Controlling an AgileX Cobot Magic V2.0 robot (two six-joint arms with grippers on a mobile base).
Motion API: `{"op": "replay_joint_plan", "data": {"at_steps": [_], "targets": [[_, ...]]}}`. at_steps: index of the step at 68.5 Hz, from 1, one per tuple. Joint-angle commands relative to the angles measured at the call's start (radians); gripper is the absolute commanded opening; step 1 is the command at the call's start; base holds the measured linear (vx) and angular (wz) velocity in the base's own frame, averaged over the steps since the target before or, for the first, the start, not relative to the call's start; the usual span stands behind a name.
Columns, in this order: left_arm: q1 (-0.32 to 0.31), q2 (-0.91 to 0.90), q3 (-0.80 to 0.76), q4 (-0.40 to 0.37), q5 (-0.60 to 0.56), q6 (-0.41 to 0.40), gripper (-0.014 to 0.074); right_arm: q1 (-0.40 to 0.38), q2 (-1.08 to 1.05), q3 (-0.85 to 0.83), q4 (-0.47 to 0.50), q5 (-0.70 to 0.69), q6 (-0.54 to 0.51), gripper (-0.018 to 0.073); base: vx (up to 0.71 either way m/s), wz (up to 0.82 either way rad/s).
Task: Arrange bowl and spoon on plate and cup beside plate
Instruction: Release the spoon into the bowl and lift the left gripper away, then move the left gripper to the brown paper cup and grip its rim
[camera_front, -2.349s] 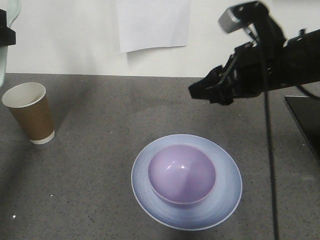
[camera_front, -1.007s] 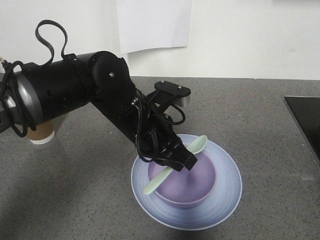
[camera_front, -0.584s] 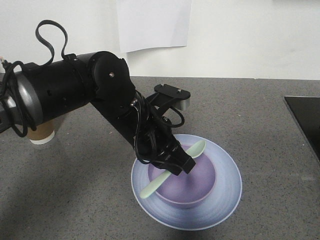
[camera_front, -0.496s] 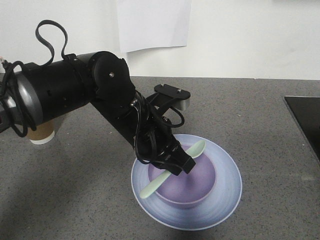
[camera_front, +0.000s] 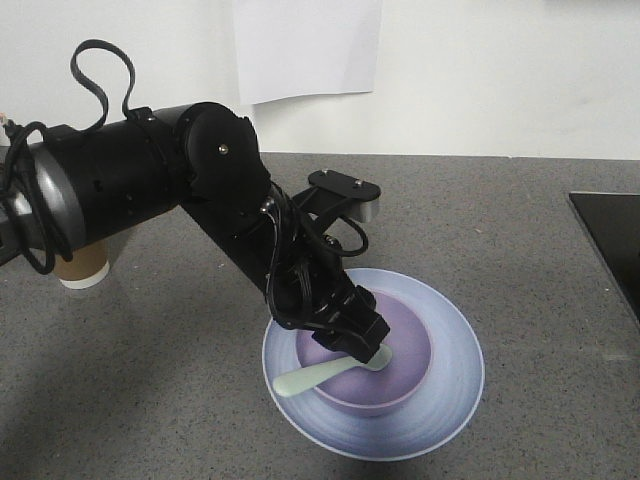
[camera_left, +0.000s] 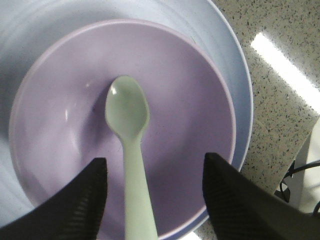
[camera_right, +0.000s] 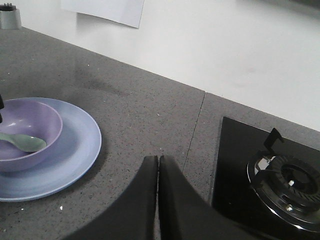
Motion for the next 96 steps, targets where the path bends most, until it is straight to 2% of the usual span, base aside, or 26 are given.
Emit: {"op": "replay_joint_plan", "data": {"at_steps": [1, 8, 17, 22, 26, 34, 42, 50, 60, 68, 75, 83, 88, 96], "targets": [[-0.004, -0.073, -0.031, -0.028, -0.006, -0.015, 0.0417, -0.001, 0.018, -0.019, -0.015, -0.073, 0.003, -0.0003, 0.00, 0.00], [-0.003, -0.128, -0.031, 0.033, 0.009, -0.041, 0.0369, -0.001, 0.018, -0.019, -0.012, -0.074, 0.003, -0.0003, 0.00, 0.00], [-0.003, -0.236, -0.031, 0.226, 0.047, -0.117, 0.0256, -0.001, 0.018, -0.019, -0.009, -0.074, 0.003, -0.0003, 0.00, 0.00], [-0.003, -0.326, -0.031, 0.369, 0.071, -0.178, 0.0169, -0.001, 0.018, -0.019, -0.007, -0.074, 0.003, -0.0003, 0.00, 0.00], [-0.003, -0.400, -0.031, 0.514, 0.082, -0.235, 0.0094, -0.001, 0.018, -0.019, -0.005, -0.075, 0.003, -0.0003, 0.00, 0.00], [-0.003, -0.537, -0.031, 0.774, 0.103, -0.359, -0.0010, -0.001, 0.018, -0.019, 0.015, -0.077, 0.003, -0.0003, 0.00, 0.00], [-0.003, -0.665, -0.030, 1.036, 0.143, -0.477, -0.0008, -0.001, 0.018, -0.019, 0.046, -0.090, 0.003, -0.0003, 0.00, 0.00], [-0.002, -0.768, -0.030, 1.222, 0.142, -0.588, -0.0001, -0.001, 0.018, -0.019, 0.054, -0.125, 0.003, -0.0003, 0.00, 0.00], [-0.002, -0.831, -0.030, 1.350, 0.141, -0.624, 0.0050, -0.001, 0.021, -0.019, 0.054, -0.135, 0.003, -0.0003, 0.00, 0.00], [-0.002, -0.842, -0.030, 1.432, 0.136, -0.677, 0.0153, -0.001, 0.023, -0.019, 0.056, -0.132, 0.003, -0.0003, 0.00, 0.00], [-0.002, -0.842, -0.030, 1.454, 0.116, -0.713, 0.0268, -0.001, 0.023, -0.019, 0.059, -0.132, 0.003, -0.0003, 0.00, 0.00], [-0.002, -0.837, -0.030, 1.484, 0.099, -0.800, 0.0395, -0.001, 0.023, -0.019, 0.066, -0.128, 0.003, -0.0003, 0.00, 0.00], [-0.002, -0.828, -0.030, 1.490, 0.098, -0.852, 0.0433, -0.001, 0.023, -0.019, 0.069, -0.122, 0.003, -0.0003, 0.00, 0.00], [0.000, -0.799, -0.030, 1.506, 0.089, -0.904, 0.0435, -0.001, 0.023, -0.019, 0.069, -0.102, 0.002, -0.0003, 0.00, 0.00]]}}
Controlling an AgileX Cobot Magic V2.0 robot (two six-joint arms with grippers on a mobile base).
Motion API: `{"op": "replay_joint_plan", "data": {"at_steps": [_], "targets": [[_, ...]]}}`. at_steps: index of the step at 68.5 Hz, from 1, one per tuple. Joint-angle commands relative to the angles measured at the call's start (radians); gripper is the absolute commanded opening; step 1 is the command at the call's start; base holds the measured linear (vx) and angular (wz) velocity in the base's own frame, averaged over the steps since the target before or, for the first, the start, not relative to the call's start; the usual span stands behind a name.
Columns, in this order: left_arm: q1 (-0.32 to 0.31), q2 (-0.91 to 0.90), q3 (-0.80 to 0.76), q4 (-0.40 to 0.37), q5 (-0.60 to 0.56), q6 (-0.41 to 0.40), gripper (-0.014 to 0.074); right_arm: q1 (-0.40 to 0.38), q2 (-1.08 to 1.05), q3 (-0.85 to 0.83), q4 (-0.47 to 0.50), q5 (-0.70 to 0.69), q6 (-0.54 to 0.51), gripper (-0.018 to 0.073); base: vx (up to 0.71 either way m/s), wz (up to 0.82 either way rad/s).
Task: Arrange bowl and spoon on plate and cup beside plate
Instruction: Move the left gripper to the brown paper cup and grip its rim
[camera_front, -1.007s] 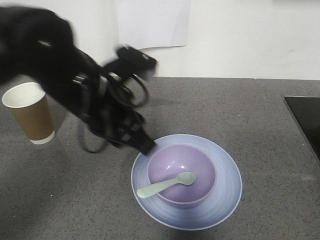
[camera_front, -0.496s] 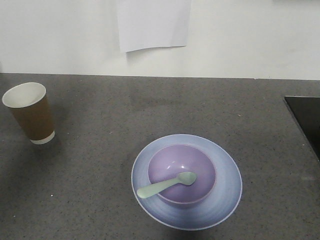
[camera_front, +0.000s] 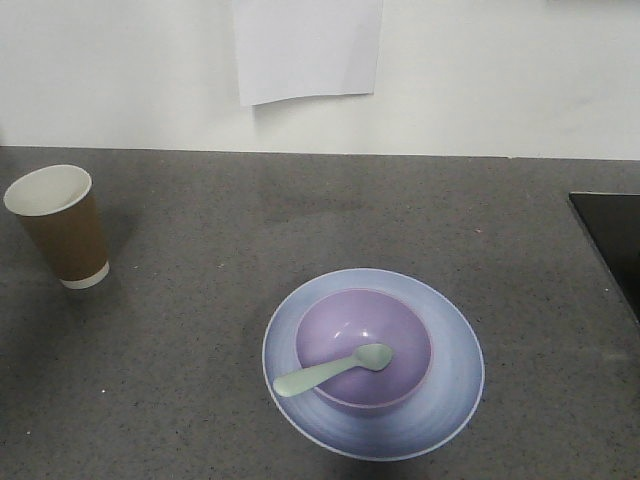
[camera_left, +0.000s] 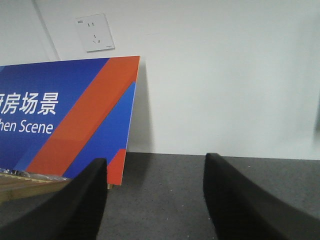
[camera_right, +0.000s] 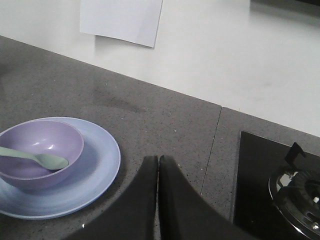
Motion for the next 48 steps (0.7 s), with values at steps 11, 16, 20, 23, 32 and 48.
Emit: {"op": "replay_joint_plan", "data": {"at_steps": [11, 16, 20, 23, 32, 48], "targets": [[0.013, 0.088, -0.022, 0.012, -0.137, -0.140, 0.0432, -0.001, 0.023, -0.019, -0.003, -0.037, 0.003, -0.0003, 0.00, 0.00], [0.028, 0.126, -0.022, -0.021, -0.179, -0.145, 0.0432, -0.001, 0.023, -0.019, -0.003, -0.035, 0.003, -0.0003, 0.00, 0.00], [0.045, 0.159, -0.022, -0.019, -0.193, -0.145, 0.0432, -0.001, 0.023, -0.019, -0.002, -0.035, 0.003, -0.0003, 0.00, 0.00], [0.068, 0.181, -0.022, -0.018, -0.196, -0.143, 0.0432, -0.001, 0.023, -0.019, -0.002, -0.031, 0.003, -0.0003, 0.00, 0.00], [0.164, 0.222, -0.022, -0.036, -0.200, -0.138, 0.0430, -0.001, 0.023, -0.019, 0.000, -0.023, 0.003, -0.0003, 0.00, 0.00], [0.385, 0.268, -0.022, -0.262, -0.333, -0.016, 0.0428, -0.001, 0.023, -0.019, 0.000, -0.015, 0.003, -0.0003, 0.00, 0.00]]}}
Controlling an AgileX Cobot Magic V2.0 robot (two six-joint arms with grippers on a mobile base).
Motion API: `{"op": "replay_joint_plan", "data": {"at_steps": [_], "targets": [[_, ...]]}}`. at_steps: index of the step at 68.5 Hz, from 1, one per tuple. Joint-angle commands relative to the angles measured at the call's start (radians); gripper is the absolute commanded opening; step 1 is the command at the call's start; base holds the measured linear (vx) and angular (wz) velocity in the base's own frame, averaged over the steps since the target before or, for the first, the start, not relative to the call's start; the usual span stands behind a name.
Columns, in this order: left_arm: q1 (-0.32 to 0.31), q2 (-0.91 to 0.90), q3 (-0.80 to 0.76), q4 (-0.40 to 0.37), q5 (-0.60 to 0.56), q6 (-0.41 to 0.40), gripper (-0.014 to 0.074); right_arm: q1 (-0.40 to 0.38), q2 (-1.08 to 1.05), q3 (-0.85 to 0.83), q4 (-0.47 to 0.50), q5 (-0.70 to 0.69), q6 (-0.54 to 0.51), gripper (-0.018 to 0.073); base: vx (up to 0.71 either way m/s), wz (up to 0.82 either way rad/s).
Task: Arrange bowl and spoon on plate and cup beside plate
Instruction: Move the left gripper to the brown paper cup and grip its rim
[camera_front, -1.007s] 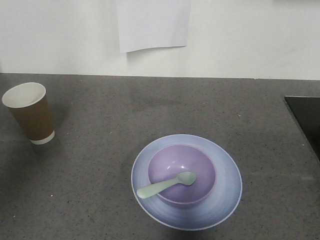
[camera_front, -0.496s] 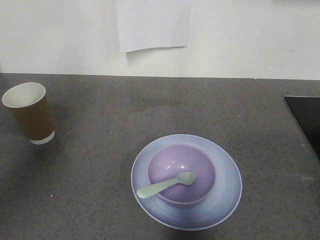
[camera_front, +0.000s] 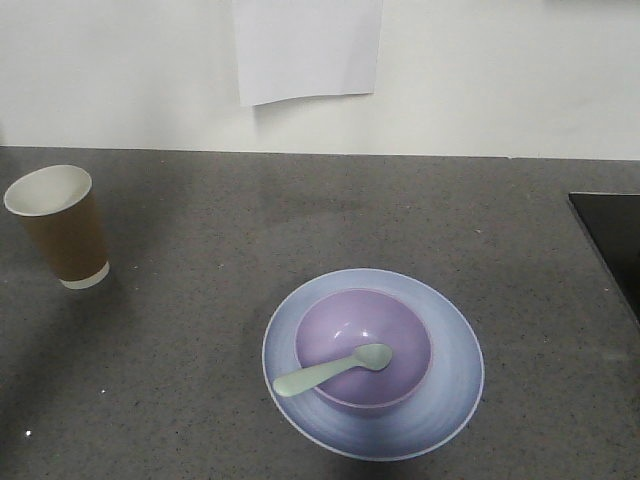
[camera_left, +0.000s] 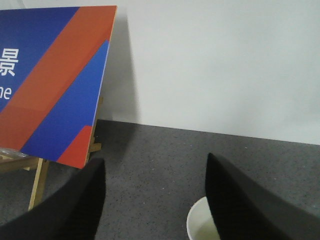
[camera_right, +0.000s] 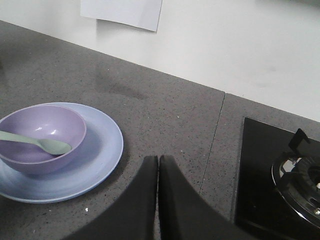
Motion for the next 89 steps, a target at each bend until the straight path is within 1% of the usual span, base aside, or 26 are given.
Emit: {"op": "replay_joint_plan", "data": {"at_steps": [1, 5, 9, 15, 16, 19, 23, 30, 34, 45, 65, 75, 89], "targets": [[0.080, 0.003, -0.022, -0.062, -0.125, 0.054, 0.0428, -0.001, 0.023, -0.019, -0.004, -0.064, 0.003, -0.0003, 0.00, 0.00], [0.137, 0.020, -0.022, -0.139, -0.148, 0.100, 0.0428, -0.001, 0.023, -0.019, -0.004, -0.060, 0.003, -0.0003, 0.00, 0.00], [0.180, 0.042, -0.022, -0.203, -0.157, 0.153, 0.0428, -0.001, 0.023, -0.019, -0.003, -0.056, 0.003, -0.0003, 0.00, 0.00], [0.251, 0.083, -0.022, -0.335, -0.167, 0.263, 0.0428, -0.001, 0.023, -0.019, -0.003, -0.054, 0.003, -0.0003, 0.00, 0.00], [0.266, 0.095, -0.022, -0.369, -0.168, 0.280, 0.0428, -0.001, 0.023, -0.019, -0.003, -0.054, 0.003, -0.0003, 0.00, 0.00], [0.294, 0.118, -0.022, -0.436, -0.173, 0.336, 0.0428, -0.001, 0.023, -0.019, -0.002, -0.054, 0.003, -0.0003, 0.00, 0.00], [0.332, 0.156, -0.022, -0.534, -0.176, 0.384, 0.0428, -0.001, 0.023, -0.019, 0.005, -0.054, 0.003, -0.0003, 0.00, 0.00], [0.374, 0.205, -0.022, -0.641, -0.171, 0.452, 0.0428, -0.001, 0.023, -0.019, 0.019, -0.049, 0.003, -0.0003, 0.00, 0.00], [0.391, 0.224, -0.022, -0.660, -0.170, 0.462, 0.0428, -0.001, 0.023, -0.019, 0.022, -0.044, 0.003, -0.0003, 0.00, 0.00], [0.411, 0.258, -0.022, -0.671, -0.163, 0.485, 0.0428, -0.001, 0.023, -0.019, 0.023, -0.024, 0.005, -0.0003, 0.00, 0.00], [0.411, 0.326, -0.022, -0.681, -0.165, 0.495, 0.0428, -0.001, 0.023, -0.019, 0.026, -0.016, 0.028, -0.0003, 0.00, 0.00], [0.411, 0.361, -0.022, -0.739, -0.163, 0.527, 0.0428, -0.001, 0.023, -0.019, 0.042, -0.014, 0.029, -0.0003, 0.00, 0.00], [0.411, 0.418, -0.022, -0.736, -0.132, 0.525, 0.0428, -0.001, 0.023, -0.019, 0.049, -0.013, 0.029, -0.0003, 0.00, 0.00]]}}
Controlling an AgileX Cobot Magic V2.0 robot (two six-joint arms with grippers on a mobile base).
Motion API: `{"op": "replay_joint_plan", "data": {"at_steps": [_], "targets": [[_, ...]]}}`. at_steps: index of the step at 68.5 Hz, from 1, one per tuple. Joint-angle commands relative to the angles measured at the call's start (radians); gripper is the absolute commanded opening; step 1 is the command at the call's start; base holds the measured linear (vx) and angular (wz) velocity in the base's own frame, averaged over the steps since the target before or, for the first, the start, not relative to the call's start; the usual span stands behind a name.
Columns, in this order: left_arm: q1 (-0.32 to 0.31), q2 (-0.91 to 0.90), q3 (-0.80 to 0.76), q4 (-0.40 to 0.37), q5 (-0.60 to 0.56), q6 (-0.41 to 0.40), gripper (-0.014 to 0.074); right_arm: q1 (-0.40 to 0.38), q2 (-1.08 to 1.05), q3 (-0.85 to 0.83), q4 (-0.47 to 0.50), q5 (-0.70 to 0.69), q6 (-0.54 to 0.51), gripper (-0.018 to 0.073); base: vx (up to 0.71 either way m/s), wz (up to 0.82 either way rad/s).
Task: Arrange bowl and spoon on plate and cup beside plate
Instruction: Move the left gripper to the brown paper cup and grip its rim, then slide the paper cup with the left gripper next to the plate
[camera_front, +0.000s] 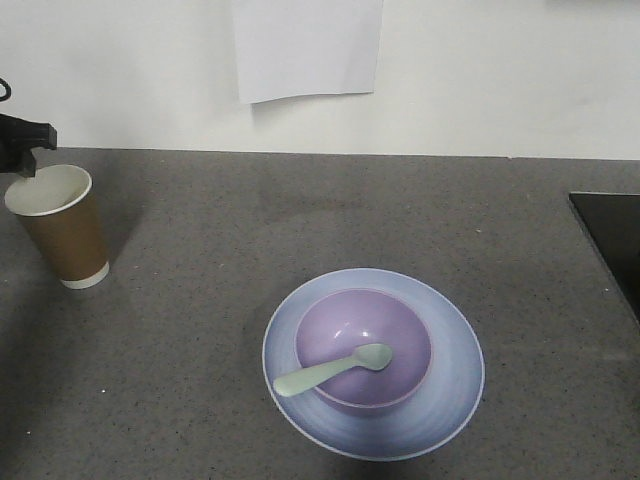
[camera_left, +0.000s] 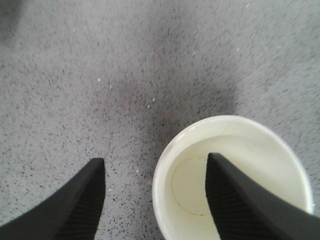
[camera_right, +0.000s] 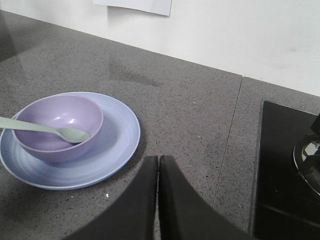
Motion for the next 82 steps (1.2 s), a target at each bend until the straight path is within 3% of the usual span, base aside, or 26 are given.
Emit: {"op": "replay_joint_plan", "data": {"at_steps": [1, 25, 35, 49, 58, 70, 82], "targets": [[0.002, -0.018, -0.025, -0.004, -0.023, 0.003, 0.0428, -0.001, 0.023, -0.019, -0.001, -0.065, 0.002, -0.0003, 0.00, 0.00], [0.002, 0.044, -0.025, -0.009, -0.004, 0.028, 0.0409, -0.001, 0.023, -0.019, -0.001, -0.065, 0.002, -0.0003, 0.00, 0.00], [0.002, 0.044, -0.025, -0.016, -0.005, 0.031, 0.0290, -0.001, 0.023, -0.019, 0.000, -0.065, 0.002, -0.0003, 0.00, 0.00], [-0.001, 0.044, -0.025, -0.024, 0.002, 0.060, -0.0009, -0.001, 0.023, -0.019, 0.000, -0.065, 0.002, -0.0003, 0.00, 0.00], [-0.001, 0.041, -0.025, -0.057, 0.014, 0.087, -0.0008, -0.001, 0.023, -0.019, 0.000, -0.065, 0.002, -0.0003, 0.00, 0.00], [-0.001, -0.029, -0.025, -0.222, 0.045, 0.188, -0.0008, -0.001, 0.023, -0.019, 0.000, -0.065, 0.002, -0.0003, 0.00, 0.00], [-0.002, -0.147, -0.025, -0.486, 0.129, 0.331, -0.0008, -0.001, 0.023, -0.019, 0.000, -0.065, 0.002, -0.0003, 0.00, 0.00]]}}
